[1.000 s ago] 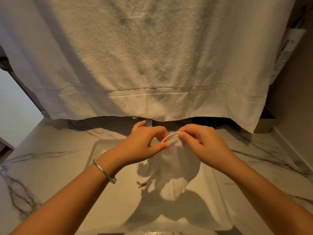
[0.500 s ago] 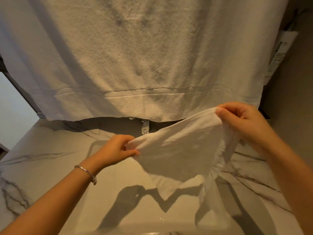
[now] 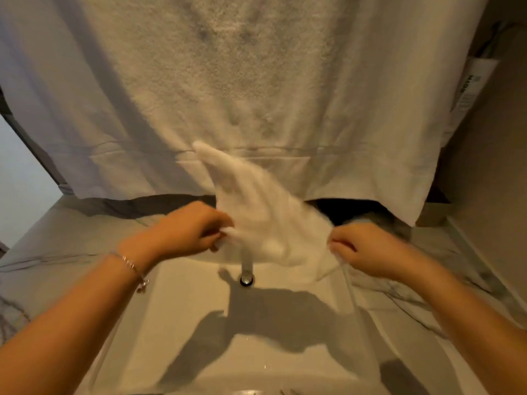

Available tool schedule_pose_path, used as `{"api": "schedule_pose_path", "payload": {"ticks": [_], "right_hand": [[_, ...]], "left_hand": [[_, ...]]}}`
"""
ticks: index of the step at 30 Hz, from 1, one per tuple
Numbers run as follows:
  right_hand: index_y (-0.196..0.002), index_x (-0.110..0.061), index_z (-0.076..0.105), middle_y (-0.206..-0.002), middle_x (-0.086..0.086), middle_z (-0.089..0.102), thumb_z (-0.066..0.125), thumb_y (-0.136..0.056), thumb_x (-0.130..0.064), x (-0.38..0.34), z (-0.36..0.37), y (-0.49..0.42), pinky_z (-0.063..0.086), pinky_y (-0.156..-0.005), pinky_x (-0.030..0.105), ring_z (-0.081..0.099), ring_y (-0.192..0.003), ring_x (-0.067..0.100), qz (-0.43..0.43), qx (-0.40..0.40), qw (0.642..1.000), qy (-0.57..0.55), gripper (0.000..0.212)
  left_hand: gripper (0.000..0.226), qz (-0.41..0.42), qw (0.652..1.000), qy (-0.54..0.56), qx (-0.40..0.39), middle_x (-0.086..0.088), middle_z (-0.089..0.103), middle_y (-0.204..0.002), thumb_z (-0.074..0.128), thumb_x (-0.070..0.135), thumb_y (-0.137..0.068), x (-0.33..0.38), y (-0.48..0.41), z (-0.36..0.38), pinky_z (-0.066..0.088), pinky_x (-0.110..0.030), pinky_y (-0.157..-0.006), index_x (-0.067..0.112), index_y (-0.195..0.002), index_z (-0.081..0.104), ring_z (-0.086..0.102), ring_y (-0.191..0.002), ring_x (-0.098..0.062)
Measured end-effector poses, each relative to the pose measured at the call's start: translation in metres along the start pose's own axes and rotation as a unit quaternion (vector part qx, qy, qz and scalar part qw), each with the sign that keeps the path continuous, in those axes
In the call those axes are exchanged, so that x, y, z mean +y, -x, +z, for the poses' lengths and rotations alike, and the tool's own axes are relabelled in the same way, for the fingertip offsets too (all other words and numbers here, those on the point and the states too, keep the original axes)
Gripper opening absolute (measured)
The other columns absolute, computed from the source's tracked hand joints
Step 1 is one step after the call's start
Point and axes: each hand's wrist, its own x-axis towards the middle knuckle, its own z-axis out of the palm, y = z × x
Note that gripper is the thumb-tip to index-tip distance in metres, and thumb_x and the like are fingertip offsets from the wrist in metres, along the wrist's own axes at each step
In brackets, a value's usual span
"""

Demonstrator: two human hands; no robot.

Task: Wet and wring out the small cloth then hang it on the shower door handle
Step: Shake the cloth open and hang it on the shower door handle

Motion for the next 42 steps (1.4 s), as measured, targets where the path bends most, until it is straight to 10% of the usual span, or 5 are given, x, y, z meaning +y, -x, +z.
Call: {"api": "schedule_pose_path", "payload": {"ticks": [10,16,21,31,42], "right_hand": [[-0.077,0.001,0.064,-0.066,0.016,0.06,0.053,-0.088,-0.017,0.015,-0.028,-0.022,0.042,-0.057,0.029,0.054,-0.061,0.019,0.041,0.156,0.968,-0.192,0.024],[-0.08,-0.037,0.064,-0.071,-0.02,0.064,0.051,-0.089,-0.035,-0.002,-0.077,-0.015,0.046,-0.059,0.01,0.057,-0.067,-0.003,-0.096,0.421,0.866,-0.252,0.016],[-0.076,-0.026,0.065,-0.074,-0.011,0.063,0.05,-0.088,-0.029,0.017,-0.019,-0.01,0.048,-0.066,0.029,0.057,-0.068,0.004,-0.008,-0.075,0.997,0.005,0.019],[-0.067,-0.022,0.069,-0.051,-0.018,0.064,0.066,-0.079,-0.026,0.038,-0.043,-0.001,0.038,-0.042,0.006,0.056,-0.047,-0.005,0.028,0.159,0.948,-0.273,0.013],[-0.079,-0.02,0.071,-0.073,0.011,0.07,0.062,-0.082,-0.022,0.049,-0.064,0.035,0.047,-0.064,0.044,0.059,-0.068,0.035,0.042,0.185,0.909,-0.371,0.01]], "left_hand": [[0.02,-0.09,0.976,0.083,0.182,-0.011,0.072,-0.081,0.052,-0.002,-0.085,-0.026,0.002,0.002,0.053,-0.04,-0.069,0.009,-0.088,0.068,0.066,-0.074,-0.026],[0.026,0.046,0.888,0.012,0.458,0.009,0.058,-0.087,0.046,0.003,-0.078,-0.021,0.001,-0.056,0.041,-0.019,-0.075,0.001,-0.094,0.066,0.052,-0.079,-0.01],[0.014,-0.017,0.999,0.026,0.023,0.002,0.067,-0.08,0.059,0.005,-0.081,-0.033,0.017,-0.006,0.051,-0.04,-0.073,0.009,-0.088,0.071,0.063,-0.075,-0.017],[0.028,-0.03,0.961,0.229,0.152,0.023,0.069,-0.086,0.056,0.007,-0.087,-0.041,0.014,-0.006,0.044,-0.009,-0.071,0.033,-0.085,0.066,0.06,-0.077,0.007],[0.016,-0.027,0.868,0.431,0.245,0.01,0.07,-0.064,0.056,0.019,-0.08,-0.022,0.013,-0.02,0.055,-0.02,-0.064,0.02,-0.076,0.071,0.063,-0.065,-0.004]]}}
